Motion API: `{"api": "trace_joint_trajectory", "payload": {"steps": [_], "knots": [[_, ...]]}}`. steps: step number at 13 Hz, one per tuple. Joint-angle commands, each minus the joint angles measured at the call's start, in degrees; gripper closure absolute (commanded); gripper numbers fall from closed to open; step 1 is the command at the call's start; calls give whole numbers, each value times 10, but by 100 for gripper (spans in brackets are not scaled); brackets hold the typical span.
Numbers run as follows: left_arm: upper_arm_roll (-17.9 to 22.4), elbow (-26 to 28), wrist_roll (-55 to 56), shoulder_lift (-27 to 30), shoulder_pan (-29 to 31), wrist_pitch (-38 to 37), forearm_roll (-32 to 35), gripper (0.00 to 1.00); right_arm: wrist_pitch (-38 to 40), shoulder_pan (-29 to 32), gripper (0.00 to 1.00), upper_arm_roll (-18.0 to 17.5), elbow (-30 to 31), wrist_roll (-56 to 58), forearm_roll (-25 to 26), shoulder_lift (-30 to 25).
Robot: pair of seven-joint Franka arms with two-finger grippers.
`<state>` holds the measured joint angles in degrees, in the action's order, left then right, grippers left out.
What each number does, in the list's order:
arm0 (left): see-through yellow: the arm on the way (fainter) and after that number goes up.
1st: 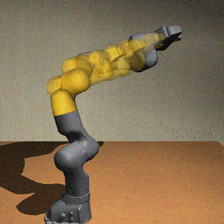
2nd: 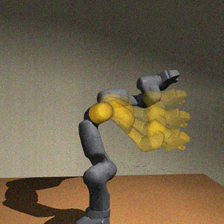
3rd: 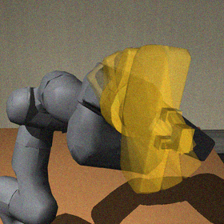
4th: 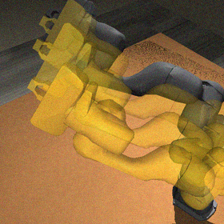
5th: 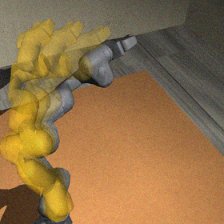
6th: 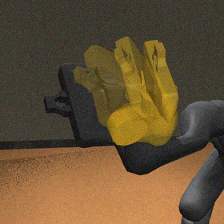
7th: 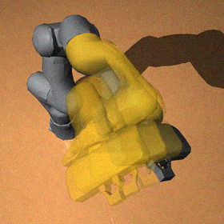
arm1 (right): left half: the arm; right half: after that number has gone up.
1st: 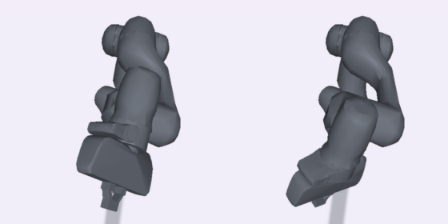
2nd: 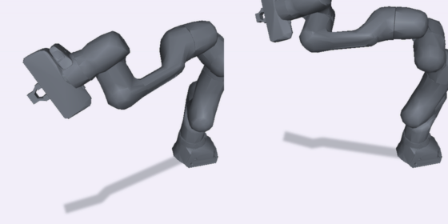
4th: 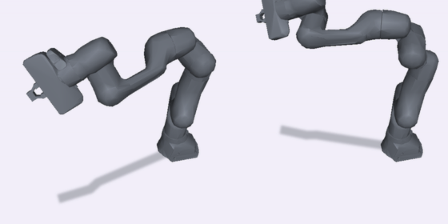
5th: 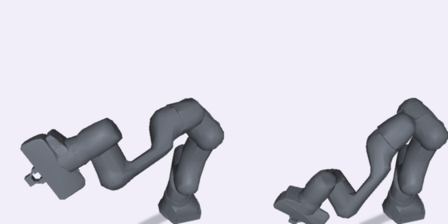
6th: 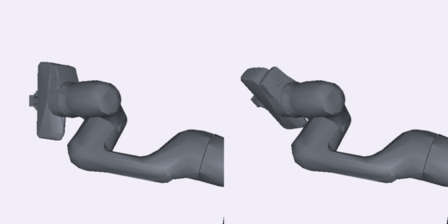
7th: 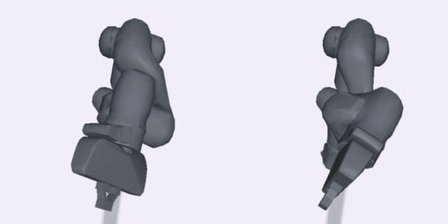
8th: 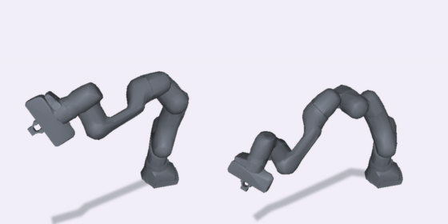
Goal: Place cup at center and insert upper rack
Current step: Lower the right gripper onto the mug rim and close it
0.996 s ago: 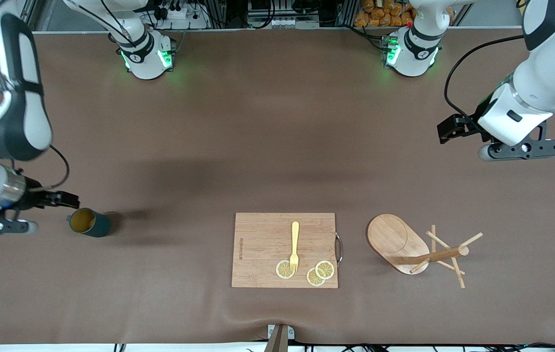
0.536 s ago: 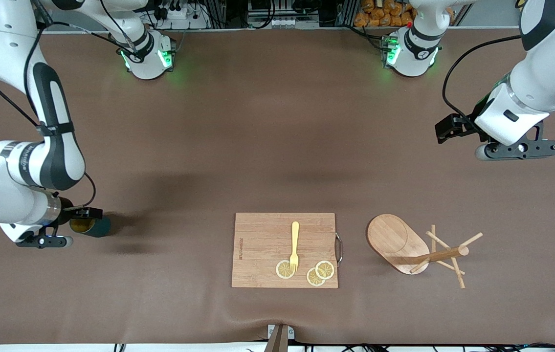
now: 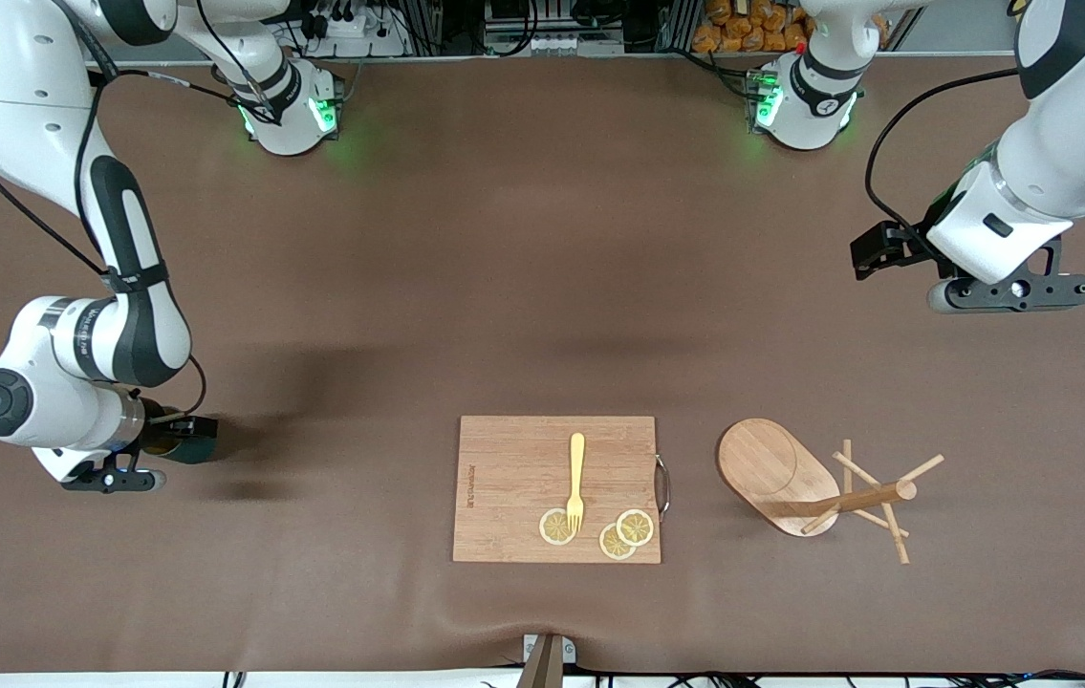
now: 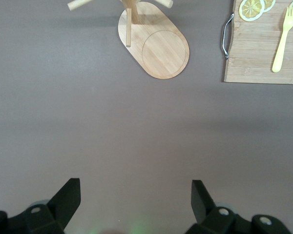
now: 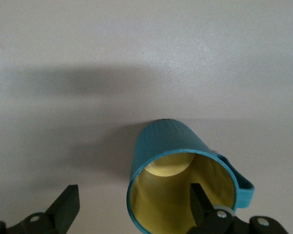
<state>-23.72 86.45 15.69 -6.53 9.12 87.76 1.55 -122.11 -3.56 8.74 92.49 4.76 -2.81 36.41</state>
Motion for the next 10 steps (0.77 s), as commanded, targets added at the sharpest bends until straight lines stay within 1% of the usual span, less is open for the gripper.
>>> {"api": "trace_joint_trajectory", "payload": {"steps": [1,2,3,6,7,10], "knots": [[-1,-6,-10,-1,-1,-5,3,0,-3,-10,22,6,-3,29,-11,6],[-1,-6,-10,-2,0,-5,3,0,-3,-12,44,6,-3,43,-11,6],[-1,-6,-10,-2,1,-5,3,0,-2,-12,63,7,-3,52,-11,6],[-1,-6,-10,-1,0,-5,3,0,1,-11,95,7,-3,82,-11,5],[-1,-6,-10,-1,0,-4,2,0,2,-11,100,7,-3,81,-11,5],[-1,-5,-10,-3,0,-4,2,0,3,-10,100,7,-4,79,-11,5]]}}
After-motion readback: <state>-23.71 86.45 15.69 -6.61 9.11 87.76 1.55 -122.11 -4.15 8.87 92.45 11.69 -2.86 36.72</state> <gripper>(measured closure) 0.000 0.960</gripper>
